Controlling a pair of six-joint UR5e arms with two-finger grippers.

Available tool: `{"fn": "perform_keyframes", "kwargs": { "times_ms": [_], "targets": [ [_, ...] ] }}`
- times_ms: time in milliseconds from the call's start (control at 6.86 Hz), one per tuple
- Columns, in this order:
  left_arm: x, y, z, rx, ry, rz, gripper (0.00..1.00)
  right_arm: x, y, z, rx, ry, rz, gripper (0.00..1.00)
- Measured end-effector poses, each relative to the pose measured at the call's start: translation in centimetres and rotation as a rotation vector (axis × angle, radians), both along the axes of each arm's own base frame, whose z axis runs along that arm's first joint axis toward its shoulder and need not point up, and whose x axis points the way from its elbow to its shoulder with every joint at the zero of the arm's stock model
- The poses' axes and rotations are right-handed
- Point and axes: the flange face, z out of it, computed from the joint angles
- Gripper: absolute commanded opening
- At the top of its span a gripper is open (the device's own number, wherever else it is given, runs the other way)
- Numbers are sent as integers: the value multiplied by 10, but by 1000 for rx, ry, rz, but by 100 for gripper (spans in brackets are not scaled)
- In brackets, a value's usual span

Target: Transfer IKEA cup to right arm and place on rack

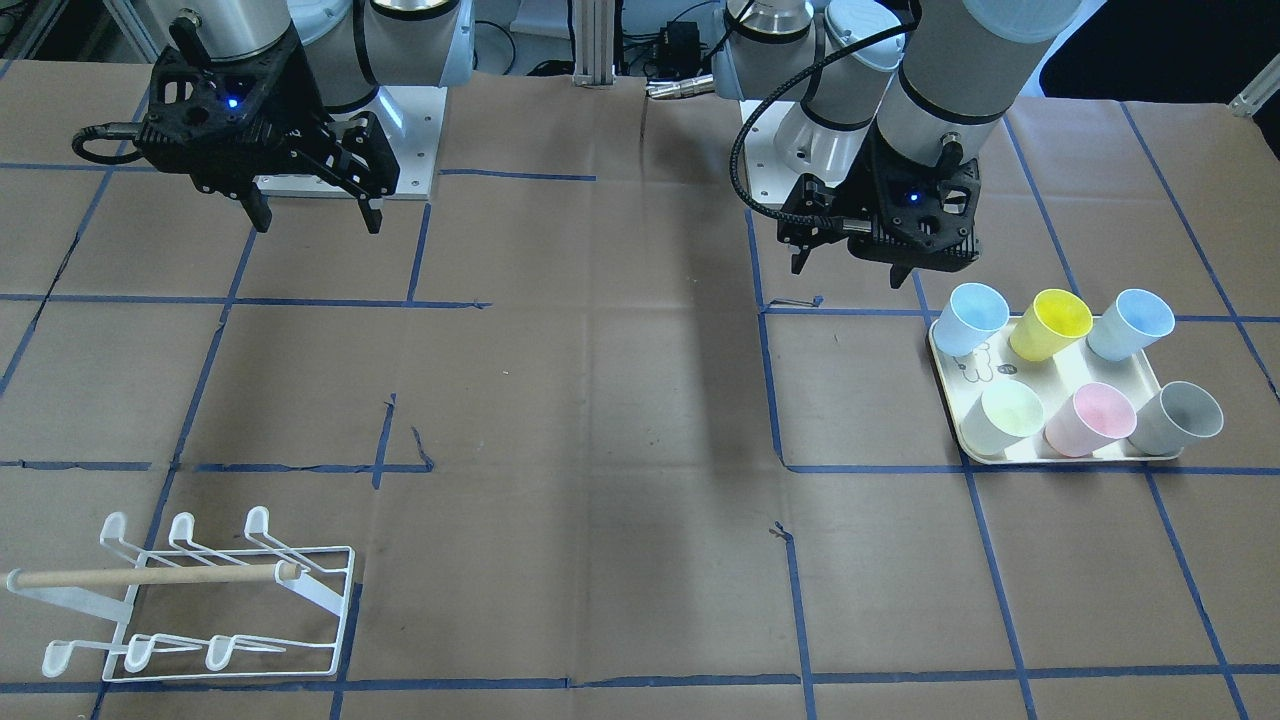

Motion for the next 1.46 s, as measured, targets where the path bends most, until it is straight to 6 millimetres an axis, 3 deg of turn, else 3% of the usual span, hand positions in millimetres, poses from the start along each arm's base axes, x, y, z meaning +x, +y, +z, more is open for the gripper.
{"fn": "perform_keyframes", "kwargs": {
  "times_ms": [437,583,1458],
  "targets": [
    [8,-3,-1,-2,-7,-1,100,0,0,-2,3,0,0,100],
    [20,-7,-2,-6,-6,20,100,0,0,-2,2,0,1,100],
    [137,-39,-22,-12,-4,62,100,0,-1,0,-1,0,1,100]
  ]
}}
